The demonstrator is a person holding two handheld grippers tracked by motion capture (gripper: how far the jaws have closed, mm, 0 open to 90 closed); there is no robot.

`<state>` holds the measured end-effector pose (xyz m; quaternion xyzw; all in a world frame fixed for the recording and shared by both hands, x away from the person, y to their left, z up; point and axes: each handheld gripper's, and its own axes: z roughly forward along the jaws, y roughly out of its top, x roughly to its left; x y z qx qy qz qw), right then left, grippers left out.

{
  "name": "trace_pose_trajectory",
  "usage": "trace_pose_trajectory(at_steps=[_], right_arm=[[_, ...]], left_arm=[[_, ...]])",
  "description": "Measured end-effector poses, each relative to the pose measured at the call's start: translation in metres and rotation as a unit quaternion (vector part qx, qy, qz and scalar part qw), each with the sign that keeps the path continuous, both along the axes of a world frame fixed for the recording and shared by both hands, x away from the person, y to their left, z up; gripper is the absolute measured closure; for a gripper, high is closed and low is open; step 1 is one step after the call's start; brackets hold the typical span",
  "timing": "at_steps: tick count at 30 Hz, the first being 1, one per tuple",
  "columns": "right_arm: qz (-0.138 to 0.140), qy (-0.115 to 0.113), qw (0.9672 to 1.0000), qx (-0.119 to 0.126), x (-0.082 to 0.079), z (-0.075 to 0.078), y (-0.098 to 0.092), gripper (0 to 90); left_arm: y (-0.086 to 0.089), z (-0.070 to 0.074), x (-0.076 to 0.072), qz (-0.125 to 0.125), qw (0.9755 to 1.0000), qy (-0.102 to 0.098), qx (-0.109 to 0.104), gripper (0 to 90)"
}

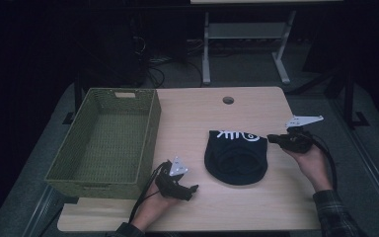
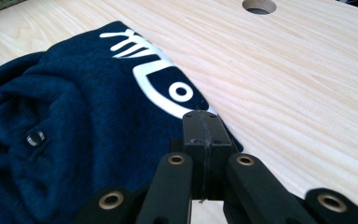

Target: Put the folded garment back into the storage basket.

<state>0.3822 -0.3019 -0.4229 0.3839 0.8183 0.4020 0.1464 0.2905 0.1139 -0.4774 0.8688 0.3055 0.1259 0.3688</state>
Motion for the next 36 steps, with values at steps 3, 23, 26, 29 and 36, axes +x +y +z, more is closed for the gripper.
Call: trace_pose_trajectory(at_steps=[3, 23, 26, 29, 36], right_arm=[[0.002, 0.003, 1.0, 0.0, 0.011, -0.004, 0.004, 90.0], [-0.026, 0.032, 0.9992, -0.006, 0.055, -0.044, 0.008, 90.0], [-0.022, 0.036, 0.9991, -0.009, 0.057, -0.046, 0.007, 90.0], [-0.02, 0.041, 0.9989, -0.01, 0.056, -0.047, 0.007, 90.0], [-0.007, 0.045, 0.9986, -0.026, 0.051, -0.046, 0.008, 90.0]], left_arm=[[0.0, 0.0, 0.0, -0.001, 1.0, 0.0, 0.0, 11.8], [0.0, 0.0, 0.0, -0.003, 1.0, -0.002, 0.002, 11.8], [0.0, 0.0, 0.0, -0.003, 1.0, -0.002, 0.002, 11.8], [0.0, 0.0, 0.0, -0.003, 1.0, -0.002, 0.002, 11.8], [0.001, 0.0, 0.0, -0.003, 1.0, -0.002, 0.003, 11.8]])
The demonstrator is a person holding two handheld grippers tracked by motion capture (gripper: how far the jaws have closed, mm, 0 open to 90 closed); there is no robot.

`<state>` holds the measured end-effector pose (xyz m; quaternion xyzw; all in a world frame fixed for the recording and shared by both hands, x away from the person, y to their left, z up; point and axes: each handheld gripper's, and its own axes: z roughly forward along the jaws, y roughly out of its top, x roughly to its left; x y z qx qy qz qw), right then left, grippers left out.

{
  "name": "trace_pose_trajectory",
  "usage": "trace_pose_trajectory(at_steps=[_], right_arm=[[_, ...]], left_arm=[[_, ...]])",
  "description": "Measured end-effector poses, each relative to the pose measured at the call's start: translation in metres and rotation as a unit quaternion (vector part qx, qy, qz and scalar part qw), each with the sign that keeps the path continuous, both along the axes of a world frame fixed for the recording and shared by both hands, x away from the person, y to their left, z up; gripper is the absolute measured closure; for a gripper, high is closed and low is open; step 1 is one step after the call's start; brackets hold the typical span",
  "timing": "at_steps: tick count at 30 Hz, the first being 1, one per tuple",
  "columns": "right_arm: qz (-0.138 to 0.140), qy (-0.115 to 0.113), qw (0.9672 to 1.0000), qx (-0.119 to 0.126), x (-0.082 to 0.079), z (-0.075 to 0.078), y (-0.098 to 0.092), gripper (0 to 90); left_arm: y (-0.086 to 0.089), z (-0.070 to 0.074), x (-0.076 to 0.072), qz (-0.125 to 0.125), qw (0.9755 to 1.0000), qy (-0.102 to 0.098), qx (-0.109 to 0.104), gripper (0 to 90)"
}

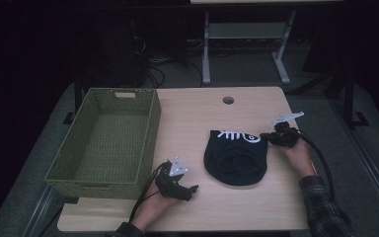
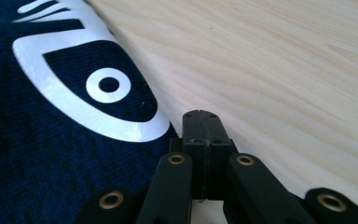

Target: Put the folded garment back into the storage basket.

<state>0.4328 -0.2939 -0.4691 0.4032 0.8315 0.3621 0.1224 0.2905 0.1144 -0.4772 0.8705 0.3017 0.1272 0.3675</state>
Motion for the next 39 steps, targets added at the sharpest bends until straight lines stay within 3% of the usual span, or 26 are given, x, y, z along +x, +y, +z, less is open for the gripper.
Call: trace_pose_trajectory(at_steps=[17, 39], right_arm=[[0.032, 0.008, 0.9995, -0.006, -0.024, 0.004, -0.005, 90.0], [0.054, 0.01, 0.9985, 0.003, -0.08, 0.005, -0.006, 90.0]], left_arm=[[0.0, 0.0, -0.001, 0.0, 1.0, -0.001, -0.002, 11.8], [0.0, -0.001, -0.002, -0.003, 1.0, -0.001, -0.002, 11.8]])
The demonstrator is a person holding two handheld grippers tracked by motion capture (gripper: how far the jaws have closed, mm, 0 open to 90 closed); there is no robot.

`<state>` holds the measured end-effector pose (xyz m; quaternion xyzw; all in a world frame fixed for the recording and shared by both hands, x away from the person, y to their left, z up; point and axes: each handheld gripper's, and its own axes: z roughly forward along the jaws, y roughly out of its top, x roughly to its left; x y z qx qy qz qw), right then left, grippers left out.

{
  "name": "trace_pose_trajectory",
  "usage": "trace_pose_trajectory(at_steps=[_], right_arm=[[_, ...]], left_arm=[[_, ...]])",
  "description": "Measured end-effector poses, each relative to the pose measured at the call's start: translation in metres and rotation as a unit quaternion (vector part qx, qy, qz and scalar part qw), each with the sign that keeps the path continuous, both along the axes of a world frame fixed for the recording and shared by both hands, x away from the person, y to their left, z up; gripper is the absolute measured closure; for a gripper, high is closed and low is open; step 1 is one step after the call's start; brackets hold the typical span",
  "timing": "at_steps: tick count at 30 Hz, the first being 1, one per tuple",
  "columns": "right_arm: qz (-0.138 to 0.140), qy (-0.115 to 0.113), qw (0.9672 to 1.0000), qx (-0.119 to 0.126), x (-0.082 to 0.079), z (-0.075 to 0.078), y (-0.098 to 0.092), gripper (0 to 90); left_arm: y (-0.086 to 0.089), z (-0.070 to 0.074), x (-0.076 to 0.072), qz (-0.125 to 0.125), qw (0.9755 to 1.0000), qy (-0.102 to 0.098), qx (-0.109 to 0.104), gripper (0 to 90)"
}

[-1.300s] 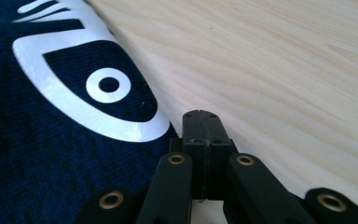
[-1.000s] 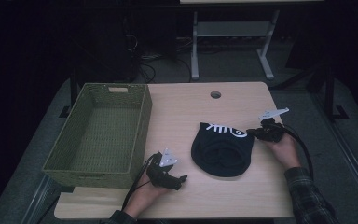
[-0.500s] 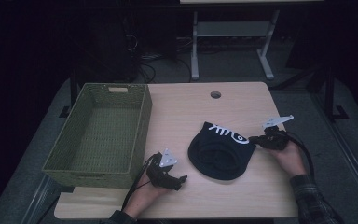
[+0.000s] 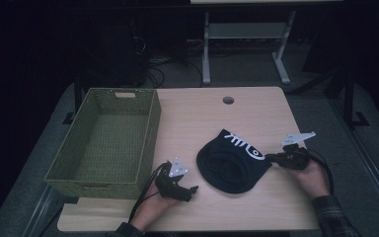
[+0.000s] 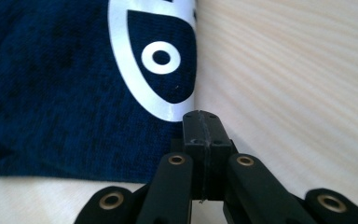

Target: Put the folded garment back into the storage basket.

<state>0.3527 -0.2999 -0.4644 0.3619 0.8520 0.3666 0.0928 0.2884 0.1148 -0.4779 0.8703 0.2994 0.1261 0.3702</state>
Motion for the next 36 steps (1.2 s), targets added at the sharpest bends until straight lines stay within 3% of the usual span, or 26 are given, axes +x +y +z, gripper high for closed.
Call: trace_pose_trajectory(at_steps=[18, 27, 31, 35, 36], right_arm=[[0.012, 0.014, 0.9998, 0.007, -0.035, -0.004, 0.003, 90.0], [0.023, 0.015, 0.9994, 0.019, -0.055, -0.004, 0.011, 90.0], [0.017, 0.017, 0.9996, 0.014, -0.065, -0.005, 0.015, 90.0], [0.005, 0.002, 0.9998, 0.02, -0.071, -0.002, 0.012, 90.0], [-0.016, -0.014, 0.9995, 0.022, -0.073, 0.001, 0.008, 81.3]], left_arm=[[0.0, 0.0, 0.0, 0.0, 1.0, 0.0, 0.001, 11.8], [0.0, 0.0, 0.0, 0.0, 1.0, 0.0, 0.001, 11.8], [0.0, 0.0, 0.0, 0.0, 1.0, 0.0, 0.0, 11.8], [0.0, 0.0, 0.0, -0.001, 1.0, 0.0, 0.0, 11.8], [0.0, 0.0, 0.0, 0.0, 1.0, 0.0, 0.0, 11.8]])
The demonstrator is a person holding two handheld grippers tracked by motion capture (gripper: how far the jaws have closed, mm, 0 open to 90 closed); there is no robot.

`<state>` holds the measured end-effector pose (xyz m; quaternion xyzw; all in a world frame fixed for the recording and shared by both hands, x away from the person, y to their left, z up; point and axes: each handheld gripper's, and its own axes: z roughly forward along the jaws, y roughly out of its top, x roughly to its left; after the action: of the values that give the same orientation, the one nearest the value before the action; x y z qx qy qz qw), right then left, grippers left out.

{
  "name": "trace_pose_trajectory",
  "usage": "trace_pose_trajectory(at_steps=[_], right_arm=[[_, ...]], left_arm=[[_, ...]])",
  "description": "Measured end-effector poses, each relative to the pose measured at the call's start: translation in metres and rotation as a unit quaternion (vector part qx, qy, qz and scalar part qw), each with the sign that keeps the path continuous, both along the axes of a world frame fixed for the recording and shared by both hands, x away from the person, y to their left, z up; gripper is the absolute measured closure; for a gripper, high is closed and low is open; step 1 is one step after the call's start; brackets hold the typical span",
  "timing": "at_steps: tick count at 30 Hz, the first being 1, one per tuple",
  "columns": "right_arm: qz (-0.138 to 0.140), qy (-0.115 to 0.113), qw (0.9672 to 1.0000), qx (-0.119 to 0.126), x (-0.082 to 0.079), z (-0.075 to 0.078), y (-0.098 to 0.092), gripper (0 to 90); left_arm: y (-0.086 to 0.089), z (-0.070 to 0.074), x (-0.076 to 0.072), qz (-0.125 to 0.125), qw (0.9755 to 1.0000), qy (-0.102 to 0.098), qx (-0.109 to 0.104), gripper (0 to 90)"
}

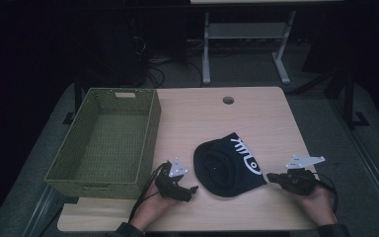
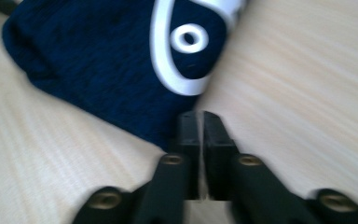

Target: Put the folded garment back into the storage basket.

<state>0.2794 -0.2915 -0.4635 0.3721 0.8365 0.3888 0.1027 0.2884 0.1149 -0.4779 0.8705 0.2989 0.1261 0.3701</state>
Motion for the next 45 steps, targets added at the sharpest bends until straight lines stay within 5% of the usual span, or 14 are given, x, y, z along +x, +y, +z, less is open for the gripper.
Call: trace_pose_trajectory(at_steps=[4, 8, 11, 16, 26, 40, 45], right_arm=[[-0.037, -0.01, 0.9992, -0.005, -0.005, 0.0, -0.006, 62.8], [-0.091, -0.034, 0.9948, -0.032, -0.013, -0.004, -0.011, 27.1], [-0.103, -0.037, 0.9932, -0.042, -0.015, -0.005, -0.011, 18.4], [-0.103, -0.011, 0.9928, -0.059, -0.016, -0.016, -0.011, 6.1], [-0.101, -0.014, 0.9937, -0.048, -0.016, -0.02, -0.014, 2.4], [-0.102, -0.011, 0.9936, -0.047, -0.016, -0.02, -0.013, 2.4], [-0.104, -0.011, 0.9934, -0.047, -0.016, -0.02, -0.013, 2.4]], left_arm=[[0.0, 0.0, 0.0, 0.0, 1.0, 0.0, 0.0, 11.8], [0.0, 0.0, 0.0, 0.0, 1.0, 0.0, 0.0, 11.8], [0.0, 0.0, 0.0, -0.001, 1.0, 0.0, 0.0, 11.8], [0.001, 0.001, 0.001, -0.009, 1.0, 0.002, 0.003, 11.8], [-0.004, 0.013, 0.002, -0.015, 0.9995, 0.025, 0.014, 12.8], [-0.022, 0.038, 0.015, -0.05, 0.9978, 0.021, 0.038, 12.9], [-0.03, 0.046, 0.024, -0.068, 0.996, 0.033, 0.047, 13.3]])
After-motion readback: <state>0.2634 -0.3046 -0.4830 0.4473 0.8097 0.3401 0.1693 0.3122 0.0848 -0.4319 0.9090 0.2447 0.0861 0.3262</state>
